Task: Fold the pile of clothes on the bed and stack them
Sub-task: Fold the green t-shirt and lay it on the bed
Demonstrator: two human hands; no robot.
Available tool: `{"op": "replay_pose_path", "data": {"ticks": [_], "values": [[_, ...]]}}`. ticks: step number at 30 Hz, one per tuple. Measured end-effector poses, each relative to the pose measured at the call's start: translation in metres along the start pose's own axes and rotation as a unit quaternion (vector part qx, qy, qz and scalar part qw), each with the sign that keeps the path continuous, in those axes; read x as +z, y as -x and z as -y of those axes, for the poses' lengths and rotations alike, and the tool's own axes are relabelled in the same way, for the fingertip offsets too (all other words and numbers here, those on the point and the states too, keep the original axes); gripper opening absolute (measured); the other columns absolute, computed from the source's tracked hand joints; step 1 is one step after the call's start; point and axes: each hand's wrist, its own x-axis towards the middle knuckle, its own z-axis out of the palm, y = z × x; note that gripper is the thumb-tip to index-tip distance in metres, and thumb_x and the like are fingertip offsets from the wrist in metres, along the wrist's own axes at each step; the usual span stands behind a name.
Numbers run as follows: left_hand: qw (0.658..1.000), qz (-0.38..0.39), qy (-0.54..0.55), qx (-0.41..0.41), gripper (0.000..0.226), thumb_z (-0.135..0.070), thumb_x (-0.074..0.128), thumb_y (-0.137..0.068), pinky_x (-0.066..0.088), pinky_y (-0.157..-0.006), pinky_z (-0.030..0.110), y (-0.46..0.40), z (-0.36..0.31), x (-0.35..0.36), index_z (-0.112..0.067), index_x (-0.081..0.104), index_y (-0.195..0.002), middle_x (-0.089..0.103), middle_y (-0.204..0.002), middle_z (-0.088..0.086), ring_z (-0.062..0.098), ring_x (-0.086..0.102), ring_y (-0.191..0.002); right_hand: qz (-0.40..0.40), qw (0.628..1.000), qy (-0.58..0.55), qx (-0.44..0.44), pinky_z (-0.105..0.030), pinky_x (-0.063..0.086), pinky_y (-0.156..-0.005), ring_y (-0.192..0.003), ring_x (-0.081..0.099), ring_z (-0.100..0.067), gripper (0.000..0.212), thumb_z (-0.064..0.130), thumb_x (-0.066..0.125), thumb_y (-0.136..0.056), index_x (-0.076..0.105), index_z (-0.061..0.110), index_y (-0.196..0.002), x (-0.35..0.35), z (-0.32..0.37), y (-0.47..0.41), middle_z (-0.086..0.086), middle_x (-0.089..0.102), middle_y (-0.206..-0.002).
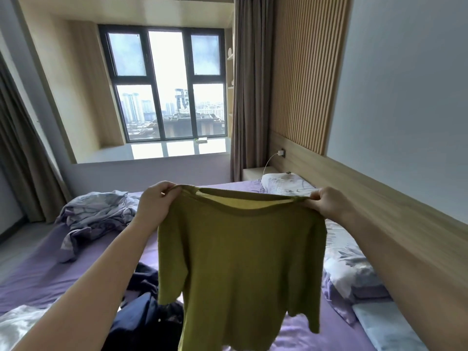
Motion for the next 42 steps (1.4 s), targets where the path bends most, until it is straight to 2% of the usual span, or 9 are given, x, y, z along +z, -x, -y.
{"op": "replay_pose_path", "data": {"ticks": [6,11,15,18,23,27,31,35,42], "values": [[0.999,-0.019,-0.023,-0.030,0.020,-0.014,0.054,-0.096,0.041,-0.077,0.031,0.016,0.004,0.013,-0.003,0.068,-0.103,0.067,-0.093,0.012,0.024,0.056,-0.085,-0.061,0.975,-0.211,0.034,-0.034,0.047,-0.095,-0.099,0.059,-0.019,0.023,-0.002,0.051,-0.093,0.069,0.005,-0.106,0.026,-0.020,0.014,-0.005,0.066,-0.100],[0.997,0.032,0.018,-0.063,0.014,-0.021,0.068,-0.088,0.041,-0.070,0.026,0.039,0.004,0.023,-0.008,0.066,-0.092,0.064,-0.083,0.004,0.017,0.054,-0.077,-0.169,0.922,-0.335,0.098,-0.021,0.044,-0.076,-0.097,0.056,-0.017,0.019,0.005,0.049,-0.096,0.064,0.014,-0.103,0.044,-0.027,0.027,-0.008,0.063,-0.106],[0.986,0.047,0.130,-0.094,0.007,-0.023,0.069,-0.086,0.040,-0.059,0.017,0.062,0.004,0.029,-0.020,0.064,-0.083,0.058,-0.075,-0.002,0.009,0.051,-0.068,-0.225,0.945,-0.231,0.054,-0.027,0.041,-0.086,-0.100,0.053,-0.015,0.024,0.018,0.041,-0.101,0.061,0.011,-0.112,0.048,-0.027,0.052,-0.002,0.061,-0.109],[0.985,0.066,0.130,-0.094,0.014,-0.026,0.067,-0.088,0.043,-0.063,0.017,0.078,0.007,0.032,-0.035,0.060,-0.081,0.059,-0.082,-0.005,0.007,0.054,-0.073,-0.282,0.951,-0.126,0.022,-0.020,0.031,-0.071,-0.088,0.053,-0.016,0.030,0.027,0.042,-0.102,0.062,0.006,-0.110,0.048,-0.027,0.072,-0.007,0.064,-0.100],[0.960,0.153,0.185,-0.143,0.005,-0.019,0.070,-0.086,0.047,-0.076,0.034,0.086,-0.001,0.031,-0.021,0.065,-0.087,0.064,-0.084,0.002,0.018,0.058,-0.079,-0.292,0.954,-0.071,0.010,-0.024,0.037,-0.065,-0.080,0.059,-0.021,0.038,0.038,0.045,-0.099,0.065,0.007,-0.106,0.032,-0.035,0.085,-0.008,0.066,-0.087],[0.919,0.246,0.251,-0.181,0.006,-0.020,0.069,-0.085,0.051,-0.066,0.032,0.080,-0.012,0.035,-0.017,0.065,-0.080,0.064,-0.077,0.006,0.017,0.059,-0.067,-0.282,0.956,-0.079,0.016,-0.004,0.034,-0.054,-0.062,0.049,-0.001,0.031,0.044,0.045,-0.097,0.061,0.018,-0.093,0.021,-0.045,0.078,0.010,0.053,-0.067],[0.897,0.285,0.238,-0.239,0.011,-0.022,0.069,-0.085,0.052,-0.056,0.026,0.074,0.005,0.073,-0.014,0.064,-0.079,0.065,-0.071,0.006,0.015,0.061,-0.059,-0.188,0.978,-0.085,0.035,-0.013,0.035,-0.054,-0.067,0.053,-0.011,0.037,0.042,0.047,-0.097,0.061,0.010,-0.088,0.038,-0.074,0.053,-0.001,0.059,-0.072],[0.906,0.269,0.107,-0.308,0.017,-0.024,0.072,-0.085,0.049,-0.066,0.031,0.102,0.070,0.151,-0.009,0.064,-0.083,0.066,-0.076,0.007,0.019,0.061,-0.070,0.031,0.993,-0.041,0.102,-0.032,0.036,-0.066,-0.083,0.058,-0.026,0.031,0.036,0.054,-0.095,0.063,0.009,-0.083,0.107,-0.126,0.026,-0.007,0.063,-0.083],[0.862,0.290,-0.098,-0.403,0.002,-0.017,0.065,-0.086,0.047,-0.079,0.035,0.182,0.207,0.260,-0.016,0.063,-0.086,0.068,-0.090,0.007,0.026,0.064,-0.092,0.312,0.924,-0.003,0.219,-0.026,0.040,-0.087,-0.110,0.057,-0.023,0.032,0.018,0.062,-0.090,0.062,0.010,-0.121,0.264,-0.234,0.029,-0.008,0.064,-0.120]]}}
